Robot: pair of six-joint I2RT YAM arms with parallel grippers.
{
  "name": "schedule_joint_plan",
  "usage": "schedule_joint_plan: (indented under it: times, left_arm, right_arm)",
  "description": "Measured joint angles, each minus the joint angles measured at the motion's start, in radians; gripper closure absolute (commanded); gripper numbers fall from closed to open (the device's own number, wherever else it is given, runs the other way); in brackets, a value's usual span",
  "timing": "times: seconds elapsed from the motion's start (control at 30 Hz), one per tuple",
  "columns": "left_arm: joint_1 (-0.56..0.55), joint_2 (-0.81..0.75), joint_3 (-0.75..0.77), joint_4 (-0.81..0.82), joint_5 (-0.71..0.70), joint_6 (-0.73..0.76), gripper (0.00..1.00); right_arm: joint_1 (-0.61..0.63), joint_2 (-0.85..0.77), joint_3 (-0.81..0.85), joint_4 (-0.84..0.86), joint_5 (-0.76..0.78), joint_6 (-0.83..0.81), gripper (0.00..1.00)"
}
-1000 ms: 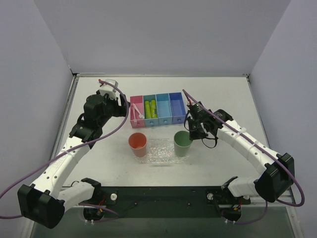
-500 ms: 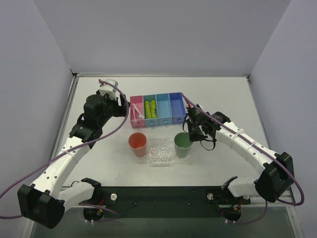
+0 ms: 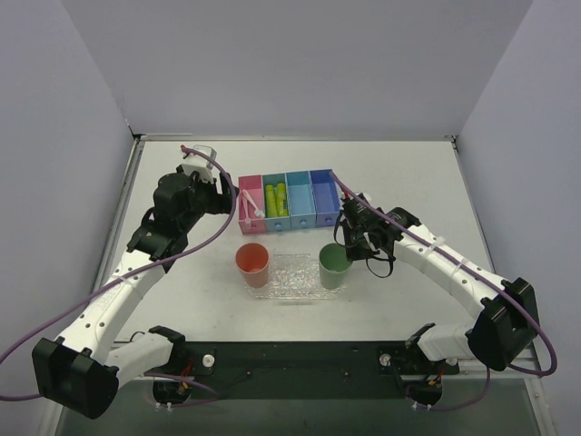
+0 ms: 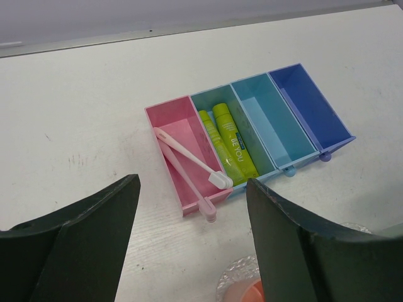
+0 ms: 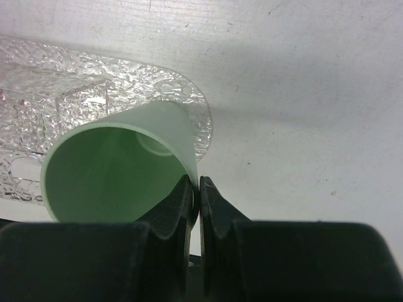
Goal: Prepare toiletry sets of a toothbrush and toothpaste on the tray
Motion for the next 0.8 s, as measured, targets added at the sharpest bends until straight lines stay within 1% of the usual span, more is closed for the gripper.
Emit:
schedule_joint_plan:
  times: [0.37, 0.8]
  left_arm:
    - [0.000, 0.000, 0.000, 0.000, 0.000, 0.000, 0.21]
    - [0.000, 0.000, 0.000, 0.000, 0.002, 0.000, 0.21]
  right_arm:
    - [0.006, 0.000, -0.005, 0.015, 0.006, 0.004, 1.00]
    - [0.006, 0.000, -0.005, 0.014, 0.009, 0.004, 0.78]
